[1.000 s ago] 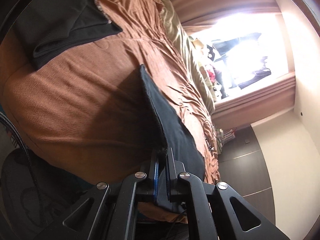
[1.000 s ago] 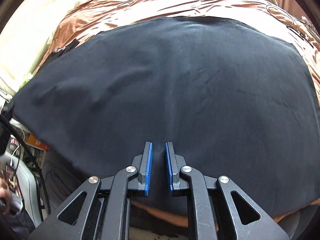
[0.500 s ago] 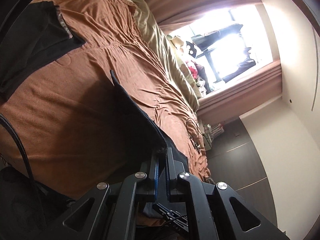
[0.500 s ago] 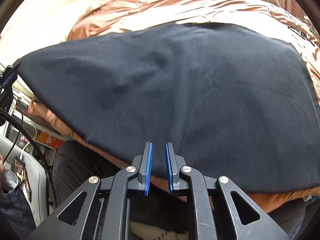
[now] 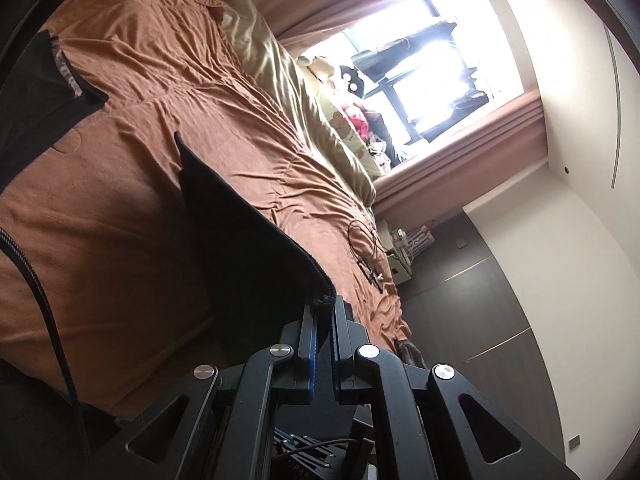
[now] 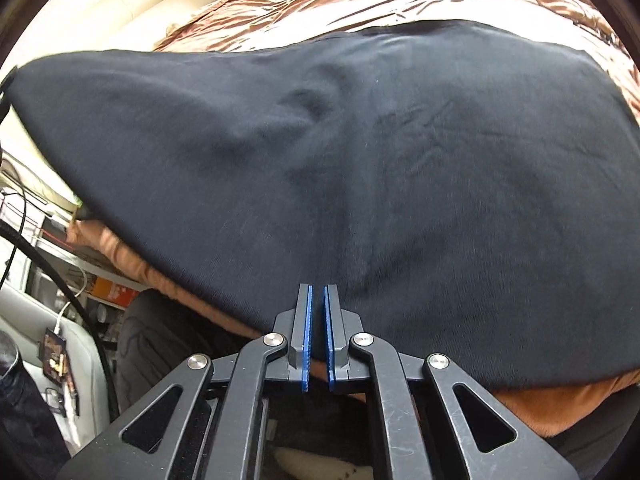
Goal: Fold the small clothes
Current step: 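Lift the shirt edge with the left gripper and flip the shirt over, then lay the flipped shirt down and open the left gripper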
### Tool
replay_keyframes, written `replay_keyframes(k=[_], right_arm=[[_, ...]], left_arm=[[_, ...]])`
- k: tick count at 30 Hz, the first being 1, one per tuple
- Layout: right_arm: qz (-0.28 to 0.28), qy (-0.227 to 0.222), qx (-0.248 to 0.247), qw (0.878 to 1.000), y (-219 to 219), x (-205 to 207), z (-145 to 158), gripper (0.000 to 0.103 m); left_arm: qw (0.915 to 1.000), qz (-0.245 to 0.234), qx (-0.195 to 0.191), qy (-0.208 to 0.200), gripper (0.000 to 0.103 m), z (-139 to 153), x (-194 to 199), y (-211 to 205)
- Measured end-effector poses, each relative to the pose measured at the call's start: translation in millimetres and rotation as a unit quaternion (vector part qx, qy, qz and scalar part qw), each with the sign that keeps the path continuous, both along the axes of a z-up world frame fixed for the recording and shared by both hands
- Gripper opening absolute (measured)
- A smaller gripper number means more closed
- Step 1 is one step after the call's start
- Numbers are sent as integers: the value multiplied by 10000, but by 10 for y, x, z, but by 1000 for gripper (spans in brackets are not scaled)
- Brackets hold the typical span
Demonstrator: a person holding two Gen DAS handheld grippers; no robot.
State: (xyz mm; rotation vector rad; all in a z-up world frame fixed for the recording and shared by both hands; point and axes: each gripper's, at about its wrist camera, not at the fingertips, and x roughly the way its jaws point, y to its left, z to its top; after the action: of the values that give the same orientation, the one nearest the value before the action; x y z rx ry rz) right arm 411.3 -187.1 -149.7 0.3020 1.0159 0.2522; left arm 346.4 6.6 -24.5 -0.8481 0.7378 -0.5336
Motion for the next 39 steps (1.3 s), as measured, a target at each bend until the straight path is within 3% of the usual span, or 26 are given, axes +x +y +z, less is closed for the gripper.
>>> replay_keyframes(k=[6, 19, 22, 24, 31, 34, 36, 38, 39], right_arm=[[-140, -167, 254, 9994, -305, -93, 130, 2], [-972, -612, 777, 9903, -1273, -592, 437, 5], [-1143, -666, 903, 9871, -1445, -716, 436, 23], [-1264, -746, 943, 9847, -1576, -809, 448, 43], [-1667, -882, 1167, 9751, -2043, -1237, 453, 46], [-1787, -879, 1200, 9726, -2232, -1382, 436, 46], [-1858, -820, 1210, 9717, -2337, -1445, 376, 46], [-1906, -751, 1225, 9711, -2434, -1492, 310, 46], [-1925, -716, 1242, 9708, -2481, -1494, 281, 46]], left_arm=[[9993, -304, 79, -190, 5, 192, 62, -298], [9923, -1096, 393, -431, 5, 490, 226, -1234], [9894, -1300, 456, -458, 5, 526, 252, -1503], [9869, -1457, 507, -467, 5, 536, 273, -1714], [9751, -2085, 666, -354, 5, 383, 312, -2560], [9633, -2543, 845, -138, 17, 188, 320, -2948], [9563, -2755, 978, -50, 37, 54, 300, -3101], [9546, -2744, 1155, -33, 48, -51, 285, -3134], [9549, -2699, 1234, -21, 48, -94, 280, -3127]])
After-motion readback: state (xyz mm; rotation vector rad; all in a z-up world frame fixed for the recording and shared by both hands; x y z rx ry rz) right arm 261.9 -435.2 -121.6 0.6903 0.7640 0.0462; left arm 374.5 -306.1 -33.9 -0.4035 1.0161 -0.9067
